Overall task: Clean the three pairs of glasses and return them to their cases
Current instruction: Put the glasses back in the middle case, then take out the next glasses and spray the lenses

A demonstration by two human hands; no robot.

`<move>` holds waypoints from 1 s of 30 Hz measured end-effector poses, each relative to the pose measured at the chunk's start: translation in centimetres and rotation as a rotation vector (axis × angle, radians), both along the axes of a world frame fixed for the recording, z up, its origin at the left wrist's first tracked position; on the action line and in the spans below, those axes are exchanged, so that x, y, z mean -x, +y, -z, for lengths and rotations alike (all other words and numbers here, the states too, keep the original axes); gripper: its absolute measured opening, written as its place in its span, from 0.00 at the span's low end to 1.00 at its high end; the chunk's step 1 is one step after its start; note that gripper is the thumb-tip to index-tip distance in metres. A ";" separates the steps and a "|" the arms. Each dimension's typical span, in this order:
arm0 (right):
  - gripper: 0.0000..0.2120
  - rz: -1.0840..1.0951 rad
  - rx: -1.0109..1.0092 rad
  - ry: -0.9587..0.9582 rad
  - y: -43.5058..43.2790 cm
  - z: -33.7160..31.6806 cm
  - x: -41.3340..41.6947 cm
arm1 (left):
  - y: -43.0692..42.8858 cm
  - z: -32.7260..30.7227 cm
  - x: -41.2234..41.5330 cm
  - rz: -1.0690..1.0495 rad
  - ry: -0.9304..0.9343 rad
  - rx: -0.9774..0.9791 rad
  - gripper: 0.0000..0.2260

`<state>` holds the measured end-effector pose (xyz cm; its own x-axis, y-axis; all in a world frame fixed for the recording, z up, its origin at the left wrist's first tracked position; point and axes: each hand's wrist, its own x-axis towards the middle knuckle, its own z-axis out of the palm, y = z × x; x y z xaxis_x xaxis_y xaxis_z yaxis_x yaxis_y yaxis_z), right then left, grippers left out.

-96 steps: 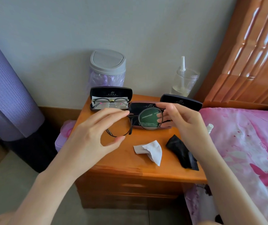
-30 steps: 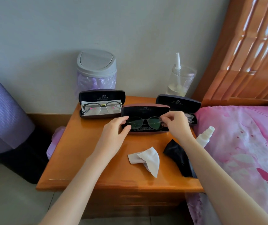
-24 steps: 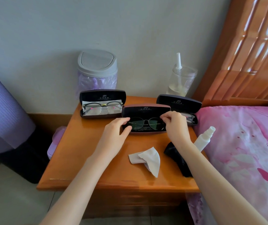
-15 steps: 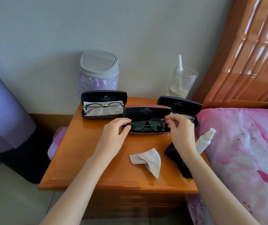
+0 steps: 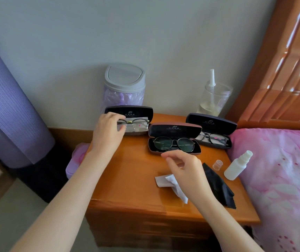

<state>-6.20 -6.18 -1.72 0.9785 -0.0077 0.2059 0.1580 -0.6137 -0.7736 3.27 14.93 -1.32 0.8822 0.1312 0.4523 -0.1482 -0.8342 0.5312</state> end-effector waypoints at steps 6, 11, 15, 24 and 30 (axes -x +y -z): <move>0.09 -0.059 0.130 0.023 0.7 0.9 0.6 | -1.3 0.7 -2.2 0.031 0.043 -0.173 0.12; 0.09 -0.104 0.160 0.023 0.6 1.3 0.7 | -1.5 0.7 -3.2 -0.005 0.049 -0.183 0.09; 0.09 -0.119 0.129 0.026 0.6 1.3 0.6 | -1.5 0.7 -3.4 -0.020 0.028 -0.173 0.06; 0.12 -0.062 -0.108 -0.042 -0.3 0.1 0.1 | -1.0 -2.9 -0.1 -0.003 -0.242 -0.167 0.02; 0.13 -0.116 -0.455 -0.019 -1.0 -2.8 -0.8 | -1.9 -5.9 7.2 0.179 -0.035 -0.062 0.03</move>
